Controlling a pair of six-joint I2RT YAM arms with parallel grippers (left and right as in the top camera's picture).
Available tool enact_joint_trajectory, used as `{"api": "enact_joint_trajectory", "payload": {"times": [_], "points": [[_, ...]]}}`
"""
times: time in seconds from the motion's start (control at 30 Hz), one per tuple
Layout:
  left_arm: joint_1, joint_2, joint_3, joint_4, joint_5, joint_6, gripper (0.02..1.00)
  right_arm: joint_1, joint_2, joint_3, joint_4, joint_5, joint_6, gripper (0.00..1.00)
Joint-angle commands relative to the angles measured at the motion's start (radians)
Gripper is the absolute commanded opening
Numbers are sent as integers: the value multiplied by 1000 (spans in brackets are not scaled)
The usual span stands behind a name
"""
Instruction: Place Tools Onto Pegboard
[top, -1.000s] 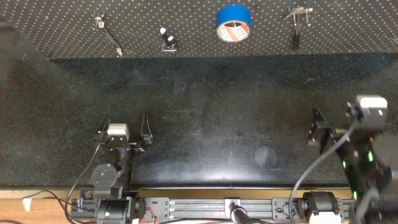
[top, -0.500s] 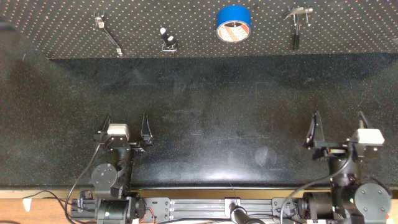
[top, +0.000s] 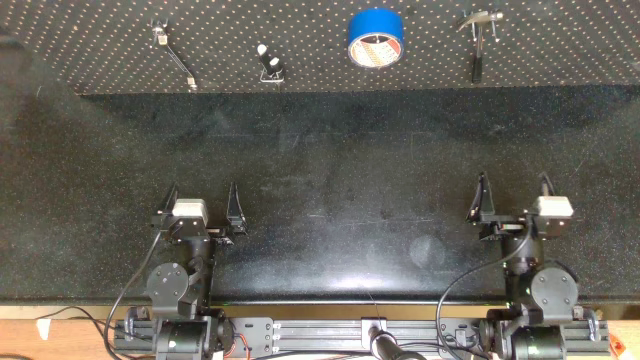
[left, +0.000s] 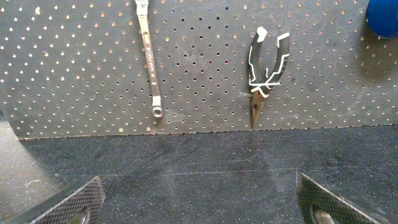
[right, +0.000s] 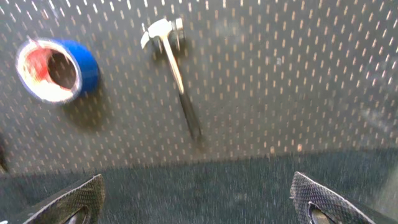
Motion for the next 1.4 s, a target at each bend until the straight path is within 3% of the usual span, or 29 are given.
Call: {"api": "enact_joint_trajectory", "payload": {"times": [0.03, 0.23, 0.47, 1.4], "points": [[5, -10, -2, -8, 18, 9, 996, 8, -13, -53, -33, -17, 18, 976], [5, -10, -2, -8, 18, 9, 996, 12, -13, -53, -32, -18, -6, 976], [5, -10, -2, -8, 18, 9, 996, 16, -13, -53, -32, -40, -209, 976], [5, -10, -2, -8, 18, 9, 993, 16, -13, -53, -29, -35, -185, 976]]}}
